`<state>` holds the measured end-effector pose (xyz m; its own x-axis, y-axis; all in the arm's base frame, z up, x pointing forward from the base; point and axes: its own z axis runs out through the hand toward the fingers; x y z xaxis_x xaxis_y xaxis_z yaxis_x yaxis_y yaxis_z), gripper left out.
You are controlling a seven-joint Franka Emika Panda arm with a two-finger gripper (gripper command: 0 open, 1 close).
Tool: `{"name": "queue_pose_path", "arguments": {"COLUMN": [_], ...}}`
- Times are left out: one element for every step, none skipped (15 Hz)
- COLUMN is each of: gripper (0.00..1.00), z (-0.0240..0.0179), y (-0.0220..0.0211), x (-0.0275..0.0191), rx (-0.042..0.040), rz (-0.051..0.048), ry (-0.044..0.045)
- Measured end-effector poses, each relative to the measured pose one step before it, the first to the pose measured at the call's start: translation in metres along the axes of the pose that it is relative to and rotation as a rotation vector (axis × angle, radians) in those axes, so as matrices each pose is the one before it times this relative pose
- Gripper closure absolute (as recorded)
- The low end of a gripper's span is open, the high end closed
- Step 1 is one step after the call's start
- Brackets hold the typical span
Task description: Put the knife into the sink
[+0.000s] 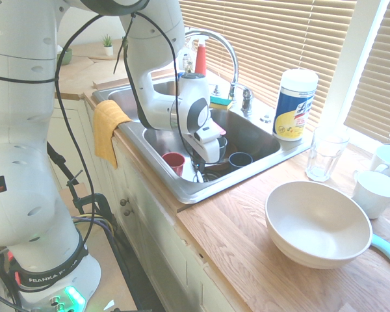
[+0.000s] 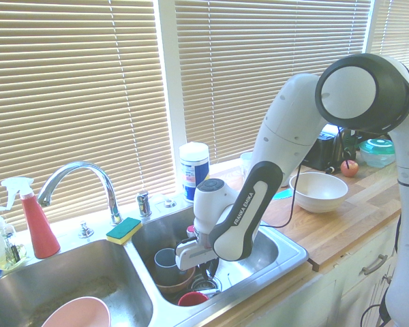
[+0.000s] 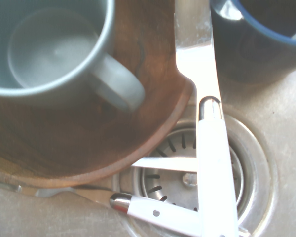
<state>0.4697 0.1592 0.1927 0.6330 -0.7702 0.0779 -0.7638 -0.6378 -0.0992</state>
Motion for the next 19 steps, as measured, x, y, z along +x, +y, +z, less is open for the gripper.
{"name": "queue_pose_path", "arguments": {"gripper": [0.0,0.0,0.0,0.0,0.0,0.0,0.0,0.0,0.0,0.0,0.0,0.0,0.0,0.0,0.0,0.0,0.0,0.0,0.0], "z": [0.00212,0.00169,0.00148,0.0011,0.00081,0.00095,0.00084,0.00112,0.00095,0.0005,0.00039,0.00035,0.0001,-0.00096,-0.00407,-0.00938,-0.01427,-0.01739,-0.01958], "y": [0.00024,0.00023,0.00027,0.00026,0.00013,0.0002,0.00029,0.00029,0.00063,0.00062,0.0007,0.0007,0.00042,0.00037,0.00083,0.00157,0.00292,0.00208,0.00215], "x": [-0.00207,-0.0015,-0.00107,-0.00064,-0.00066,-0.00085,-0.00089,-0.00117,-0.00092,-0.00044,0.00012,0.00021,0.00009,-0.00025,-0.00028,0.0001,-0.00136,-0.00393,-0.00394], "rx": [-0.00409,-0.00297,-0.00244,-0.0018,-0.00137,-0.00187,-0.0019,-0.00239,-0.0021,-0.00105,-0.00021,0.00012,0.0015,0.00327,0.00668,0.00481,-0.00304,-0.00529,0.00094], "rz": [-0.00345,-0.00241,-0.00137,-0.00069,-0.00152,-0.0032,-0.00399,-0.00129,0.00011,0.00102,0.00207,0.00133,0.00061,-0.00036,-0.00084,0.00918,-0.00701,-0.00373,-0.01701], "ry": [-0.00332,-0.00248,-0.00229,-0.00162,-0.00099,-0.00014,0.00094,0.00021,-0.00011,0.00012,0.00011,-0.00021,-0.0002,0.00098,0.00469,0.00183,0.00325,0.00909,0.00181]}}
